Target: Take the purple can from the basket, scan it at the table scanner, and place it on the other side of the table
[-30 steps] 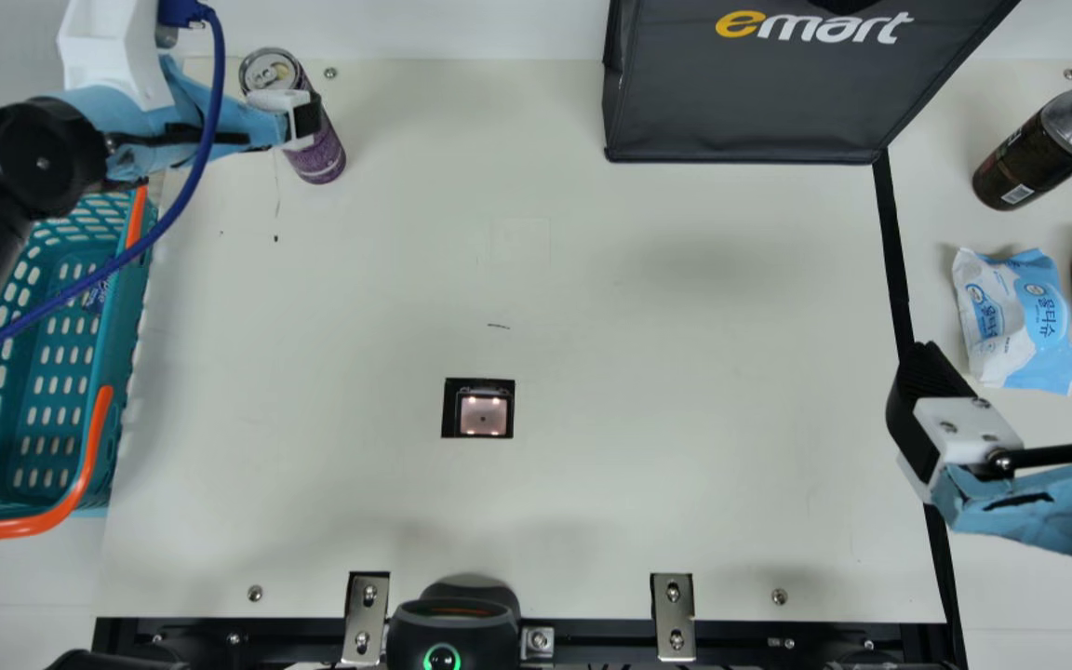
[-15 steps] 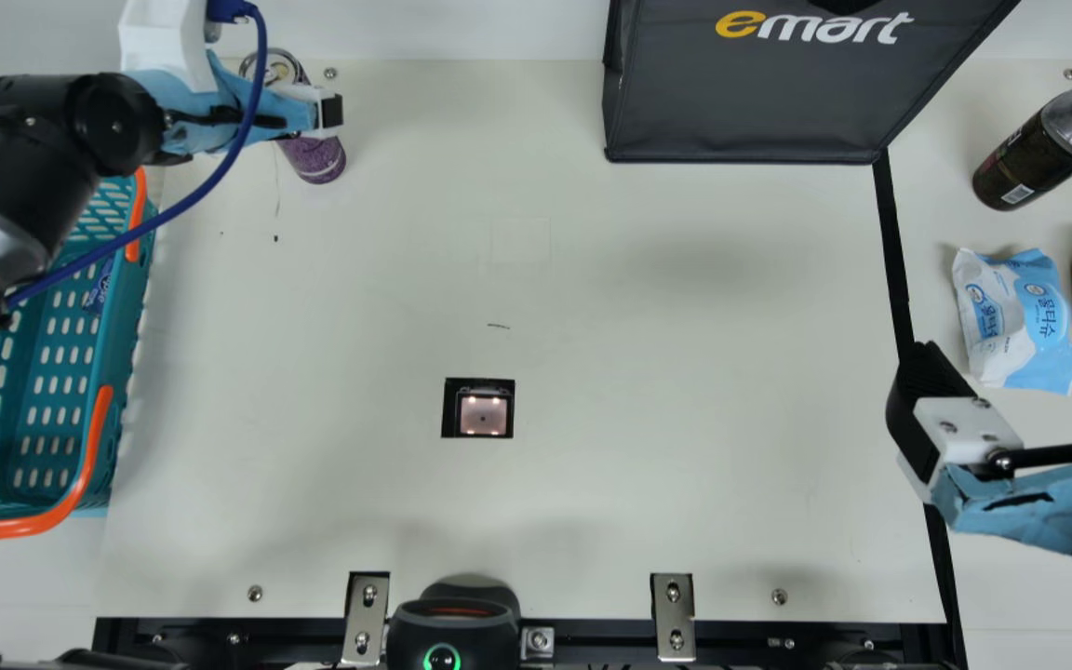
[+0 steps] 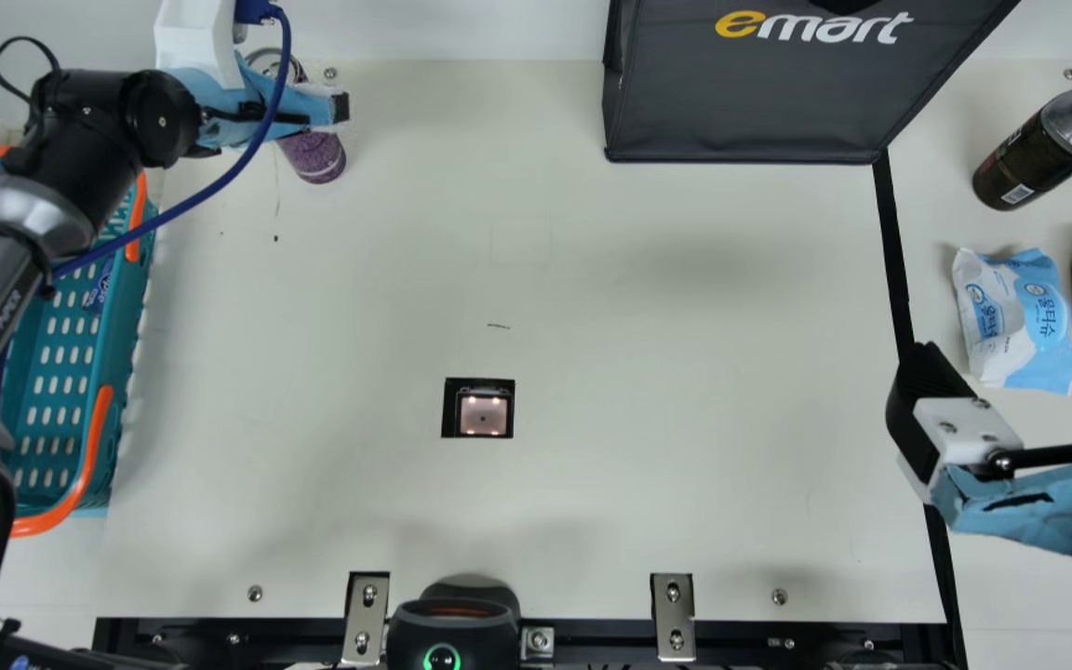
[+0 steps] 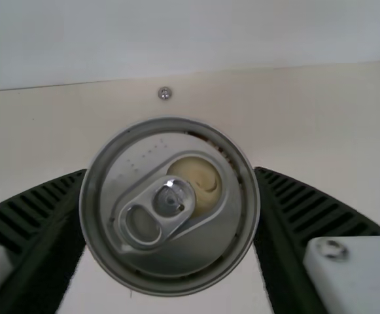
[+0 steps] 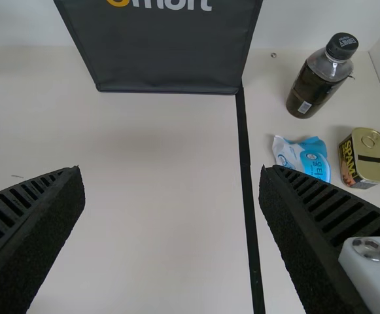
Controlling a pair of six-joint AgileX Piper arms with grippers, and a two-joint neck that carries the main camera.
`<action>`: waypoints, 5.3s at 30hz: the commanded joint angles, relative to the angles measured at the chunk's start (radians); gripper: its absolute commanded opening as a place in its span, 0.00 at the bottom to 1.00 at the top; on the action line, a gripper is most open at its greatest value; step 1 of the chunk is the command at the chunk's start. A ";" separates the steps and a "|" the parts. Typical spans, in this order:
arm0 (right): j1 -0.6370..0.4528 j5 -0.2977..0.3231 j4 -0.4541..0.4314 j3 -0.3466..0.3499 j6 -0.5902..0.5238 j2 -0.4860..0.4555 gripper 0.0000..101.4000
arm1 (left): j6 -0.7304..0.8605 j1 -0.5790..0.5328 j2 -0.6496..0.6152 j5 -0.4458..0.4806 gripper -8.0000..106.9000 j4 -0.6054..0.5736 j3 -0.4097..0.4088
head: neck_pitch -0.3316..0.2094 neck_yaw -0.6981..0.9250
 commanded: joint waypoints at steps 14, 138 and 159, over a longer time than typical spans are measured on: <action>0.000 0.000 0.000 0.000 0.000 0.000 0.94 | -0.019 -0.019 -0.124 -0.026 0.00 -0.029 0.113 | -0.026 0.002; 0.000 -0.002 0.000 0.000 0.000 0.000 0.94 | -1.470 -1.203 -0.634 0.250 0.00 0.842 0.723 | -0.026 0.002; 0.000 -0.002 0.000 0.000 0.000 0.000 0.94 | -0.857 -0.937 -0.720 -0.079 0.00 0.597 0.814 | -0.026 0.002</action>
